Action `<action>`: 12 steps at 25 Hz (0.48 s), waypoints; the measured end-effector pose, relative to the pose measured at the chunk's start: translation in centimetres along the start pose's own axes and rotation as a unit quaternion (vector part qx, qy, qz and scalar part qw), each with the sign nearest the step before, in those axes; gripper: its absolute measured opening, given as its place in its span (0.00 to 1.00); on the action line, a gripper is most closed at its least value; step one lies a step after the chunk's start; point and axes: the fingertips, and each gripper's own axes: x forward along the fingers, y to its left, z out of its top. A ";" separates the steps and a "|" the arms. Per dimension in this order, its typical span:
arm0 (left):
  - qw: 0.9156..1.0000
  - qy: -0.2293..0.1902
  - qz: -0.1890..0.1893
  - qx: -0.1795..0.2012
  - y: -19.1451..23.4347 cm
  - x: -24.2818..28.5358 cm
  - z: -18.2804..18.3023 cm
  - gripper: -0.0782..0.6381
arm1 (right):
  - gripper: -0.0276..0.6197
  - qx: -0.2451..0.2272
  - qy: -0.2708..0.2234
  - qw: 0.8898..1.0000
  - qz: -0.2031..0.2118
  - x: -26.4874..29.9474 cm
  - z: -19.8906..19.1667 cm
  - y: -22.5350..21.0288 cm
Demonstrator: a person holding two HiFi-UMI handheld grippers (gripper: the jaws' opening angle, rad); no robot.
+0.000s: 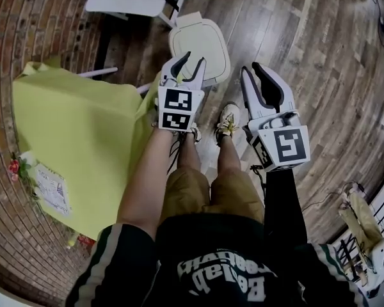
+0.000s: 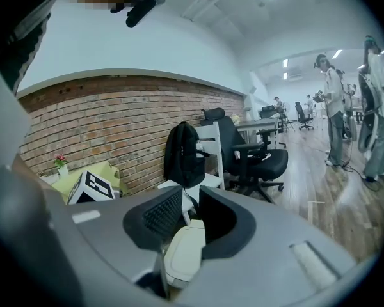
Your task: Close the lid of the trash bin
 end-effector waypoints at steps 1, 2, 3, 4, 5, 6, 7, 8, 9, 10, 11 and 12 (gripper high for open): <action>1.000 -0.005 0.000 0.001 -0.1 -0.6 0.8 0.31 | 0.19 -0.003 -0.001 1.000 0.000 -0.2 0.5 0.1; 1.000 -0.011 0.001 0.002 -0.2 -1.2 1.6 0.31 | 0.19 -0.006 -0.001 1.000 0.002 -0.4 1.0 0.3; 1.000 -0.016 0.001 0.004 -0.2 -1.9 2.5 0.31 | 0.19 -0.011 -0.002 1.000 0.005 -0.6 1.5 0.4; 1.000 -0.021 0.001 0.007 -0.3 -2.6 3.3 0.31 | 0.19 -0.015 -0.002 1.000 0.007 -0.9 2.0 0.6; 1.000 -0.024 0.002 0.011 -0.4 -3.5 4.1 0.31 | 0.18 -0.018 -0.001 1.000 0.009 -1.3 2.3 0.9; 1.000 -0.027 0.003 0.015 -0.6 -4.4 4.7 0.31 | 0.18 -0.019 0.000 1.000 0.010 -1.8 2.7 1.2; 0.999 -0.030 0.005 0.017 -0.7 -5.2 5.4 0.30 | 0.18 -0.021 0.001 1.000 0.012 -2.2 3.1 1.4; 0.999 -0.034 0.006 0.019 -0.9 -6.0 6.2 0.30 | 0.18 -0.024 -0.001 1.000 0.014 -2.5 3.7 1.7; 0.999 -0.039 0.006 0.020 -1.0 -6.8 7.0 0.30 | 0.18 -0.027 -0.004 0.999 0.016 -2.7 4.4 2.0; 0.999 -0.045 0.007 0.020 -1.1 -7.5 7.9 0.30 | 0.18 -0.031 -0.008 0.999 0.019 -3.0 5.2 2.2; 0.999 -0.049 0.008 0.019 -1.3 -8.3 8.7 0.30 | 0.18 -0.034 -0.012 0.999 0.021 -3.2 6.0 2.5; 0.998 -0.054 0.011 0.018 -1.4 -9.2 9.4 0.30 | 0.18 -0.038 -0.016 0.999 0.024 -3.5 6.8 2.8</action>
